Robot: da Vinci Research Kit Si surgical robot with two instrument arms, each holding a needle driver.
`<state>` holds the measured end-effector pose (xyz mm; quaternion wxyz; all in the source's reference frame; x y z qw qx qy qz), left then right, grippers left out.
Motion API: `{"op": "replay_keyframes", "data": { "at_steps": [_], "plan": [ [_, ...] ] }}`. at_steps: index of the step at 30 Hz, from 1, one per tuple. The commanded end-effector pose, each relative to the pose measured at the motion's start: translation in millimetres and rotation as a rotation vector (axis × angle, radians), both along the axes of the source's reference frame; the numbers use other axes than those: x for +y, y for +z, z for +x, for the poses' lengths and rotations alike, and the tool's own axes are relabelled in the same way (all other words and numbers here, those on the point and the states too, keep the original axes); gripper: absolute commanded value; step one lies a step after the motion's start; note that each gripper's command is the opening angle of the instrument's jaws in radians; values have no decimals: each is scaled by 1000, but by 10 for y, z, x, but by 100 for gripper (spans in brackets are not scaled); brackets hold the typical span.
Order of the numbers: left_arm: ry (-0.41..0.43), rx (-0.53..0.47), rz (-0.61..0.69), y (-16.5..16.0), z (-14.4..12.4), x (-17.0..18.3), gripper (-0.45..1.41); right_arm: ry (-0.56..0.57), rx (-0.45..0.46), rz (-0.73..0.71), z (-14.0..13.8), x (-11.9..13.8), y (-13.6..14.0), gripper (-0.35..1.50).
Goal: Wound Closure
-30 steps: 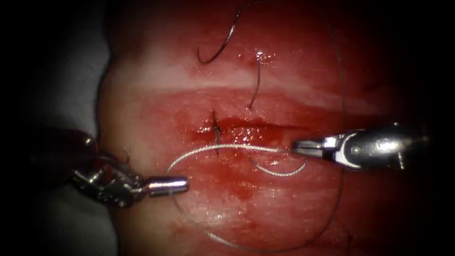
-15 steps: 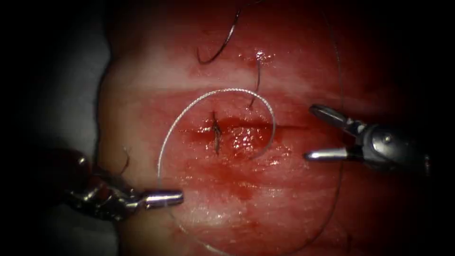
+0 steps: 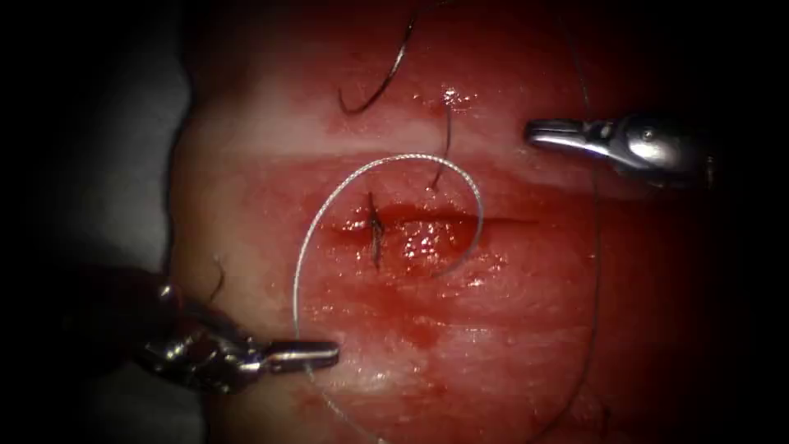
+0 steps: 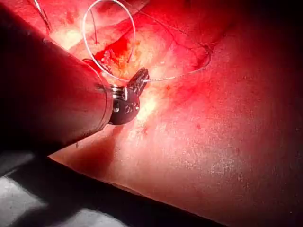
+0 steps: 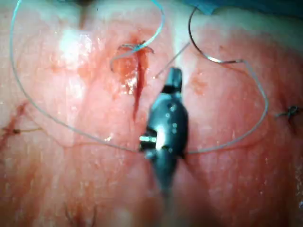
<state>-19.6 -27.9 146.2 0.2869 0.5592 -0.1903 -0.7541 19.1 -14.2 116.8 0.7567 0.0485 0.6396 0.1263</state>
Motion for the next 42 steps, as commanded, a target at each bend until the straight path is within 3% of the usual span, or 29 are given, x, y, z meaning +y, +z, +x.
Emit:
{"op": "replay_keyframes", "data": {
  "at_steps": [1, 9, 23, 39, 41, 42],
  "plan": [
    [0, -3, 17, 7, -7, -9, -45, -7, -1, 2, 10, -14, 19, -35],
    [-18, -8, 115, 27, -28, 2, -45, -33, 14, 6, 40, -41, 33, -35],
    [-17, -22, 241, 64, -64, 11, -45, -67, 131, 53, 100, -61, -19, -35],
    [13, -34, 275, 67, -108, -1, -45, -45, 144, 54, 121, -62, -25, -35],
    [15, -36, 276, 62, -110, -4, -45, -39, 139, 53, 123, -62, -24, -21],
    [15, -37, 277, 60, -111, -5, -45, -38, 138, 52, 125, -62, -23, -6]
  ]
}}
